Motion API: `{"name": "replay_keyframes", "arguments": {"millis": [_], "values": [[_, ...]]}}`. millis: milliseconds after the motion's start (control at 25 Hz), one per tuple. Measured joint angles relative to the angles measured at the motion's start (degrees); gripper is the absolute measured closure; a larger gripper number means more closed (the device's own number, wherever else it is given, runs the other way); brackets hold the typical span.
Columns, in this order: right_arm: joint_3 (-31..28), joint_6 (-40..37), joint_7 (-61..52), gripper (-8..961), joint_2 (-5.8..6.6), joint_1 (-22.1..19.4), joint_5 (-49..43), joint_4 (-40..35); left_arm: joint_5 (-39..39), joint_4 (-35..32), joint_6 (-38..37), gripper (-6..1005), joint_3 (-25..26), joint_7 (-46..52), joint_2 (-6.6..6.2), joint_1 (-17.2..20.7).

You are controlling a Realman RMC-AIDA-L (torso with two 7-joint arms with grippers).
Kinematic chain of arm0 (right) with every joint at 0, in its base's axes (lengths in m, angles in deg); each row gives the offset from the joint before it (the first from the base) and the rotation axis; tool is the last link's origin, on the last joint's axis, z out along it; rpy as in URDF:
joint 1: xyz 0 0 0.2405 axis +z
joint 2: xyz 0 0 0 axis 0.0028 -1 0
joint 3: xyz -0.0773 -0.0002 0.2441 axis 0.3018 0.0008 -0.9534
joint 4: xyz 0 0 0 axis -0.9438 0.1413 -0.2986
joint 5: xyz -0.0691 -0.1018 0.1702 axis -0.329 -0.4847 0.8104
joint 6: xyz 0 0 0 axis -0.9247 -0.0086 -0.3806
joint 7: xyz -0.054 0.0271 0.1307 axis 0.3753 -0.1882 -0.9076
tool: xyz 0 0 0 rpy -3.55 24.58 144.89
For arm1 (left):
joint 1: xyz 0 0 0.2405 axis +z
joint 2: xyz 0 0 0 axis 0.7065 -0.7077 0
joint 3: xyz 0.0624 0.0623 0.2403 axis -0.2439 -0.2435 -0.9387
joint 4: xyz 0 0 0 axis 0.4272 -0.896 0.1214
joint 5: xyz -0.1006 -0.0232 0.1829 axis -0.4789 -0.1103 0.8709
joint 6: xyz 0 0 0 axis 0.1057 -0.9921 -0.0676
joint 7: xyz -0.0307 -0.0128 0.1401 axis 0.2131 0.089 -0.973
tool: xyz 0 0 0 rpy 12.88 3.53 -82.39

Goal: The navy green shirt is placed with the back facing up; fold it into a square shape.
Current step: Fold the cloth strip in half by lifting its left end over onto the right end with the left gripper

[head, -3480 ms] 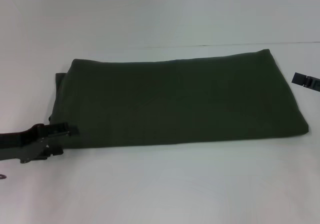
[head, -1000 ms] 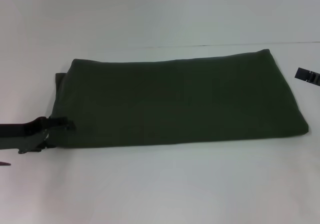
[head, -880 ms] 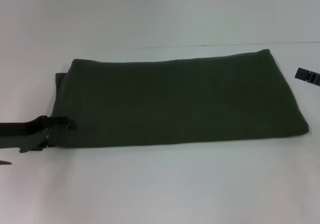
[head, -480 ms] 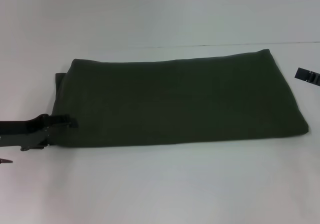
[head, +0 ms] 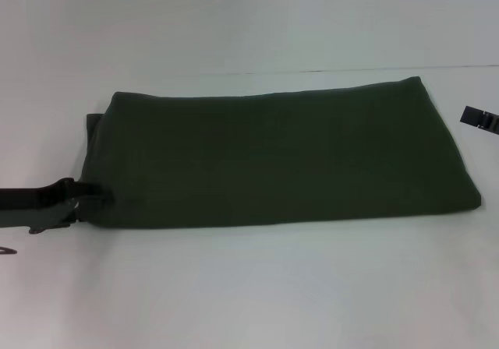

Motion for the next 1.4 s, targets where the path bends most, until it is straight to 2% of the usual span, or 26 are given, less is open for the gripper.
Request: {"name": "replay_keyframes", "arguments": {"millis": [240,360,560,880,1160,1400], "values": [[0.03,-0.01,0.07,38,0.00,0.03,0.00,0.00,0.24,-0.10,-0.11,381,-0.74,-0.52,0.00,0.17],[0.08,-0.12,0.09,38,0.00,-0.01,0.00,0.00,0.21,-0.13,-0.07,627,-0.82,-0.81,0.00,0.23],[0.09,-0.29,0.13,37,-0.07,-0.20,0.00,-0.09,0.08,-0.15,0.00,859,-0.80,-1.09,0.07,0.31],[0.09,-0.29,0.46,37,-0.21,-0.29,0.00,-0.04,-0.37,-0.87,0.03,933,-0.21,-2.19,0.37,1.51],[0.17,-0.02,0.64,37,-1.21,0.26,0.00,0.00,-6.44,-4.37,-0.86,960,0.32,-5.48,1.33,6.92],[0.34,-0.33,0.77,37,-3.00,1.62,0.03,0.00,-7.75,-6.56,-3.34,960,6.99,-10.29,1.25,10.78]]}}
